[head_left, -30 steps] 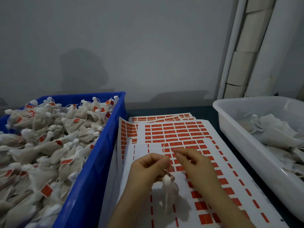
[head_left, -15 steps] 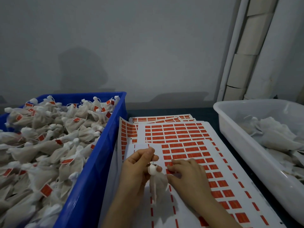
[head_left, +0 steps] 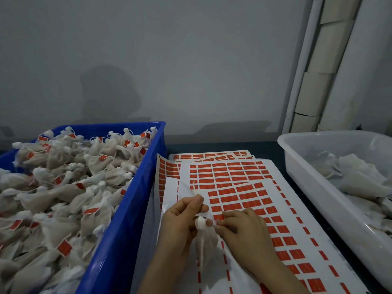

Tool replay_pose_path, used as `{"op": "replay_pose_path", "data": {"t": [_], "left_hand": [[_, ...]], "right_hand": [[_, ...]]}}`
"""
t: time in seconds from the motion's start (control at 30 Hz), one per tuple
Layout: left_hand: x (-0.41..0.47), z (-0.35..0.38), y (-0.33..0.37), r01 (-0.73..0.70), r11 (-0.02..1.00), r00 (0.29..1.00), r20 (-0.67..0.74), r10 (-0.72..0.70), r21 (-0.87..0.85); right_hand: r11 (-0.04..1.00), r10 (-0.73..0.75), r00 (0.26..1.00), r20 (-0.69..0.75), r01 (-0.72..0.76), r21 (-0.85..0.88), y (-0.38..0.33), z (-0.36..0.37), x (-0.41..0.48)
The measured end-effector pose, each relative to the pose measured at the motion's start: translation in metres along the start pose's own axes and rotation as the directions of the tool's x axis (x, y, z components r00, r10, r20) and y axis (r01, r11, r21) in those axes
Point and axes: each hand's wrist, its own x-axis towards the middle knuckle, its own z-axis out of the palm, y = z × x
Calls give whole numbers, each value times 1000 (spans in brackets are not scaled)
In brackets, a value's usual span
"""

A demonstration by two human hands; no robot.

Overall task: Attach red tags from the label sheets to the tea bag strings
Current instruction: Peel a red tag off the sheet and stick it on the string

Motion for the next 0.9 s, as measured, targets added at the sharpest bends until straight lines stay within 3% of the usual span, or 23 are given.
{"op": "replay_pose_path", "data": {"t": [0.3, 0.9], "left_hand": [[2, 1, -7, 11, 999, 1000, -7, -10, 46], [5, 0, -12, 18, 996, 1000, 15, -20, 89]], "right_hand": [[996, -72, 997, 26, 73, -43, 5, -2, 1], [999, 35, 999, -39, -35, 19, 8, -2, 8]]}}
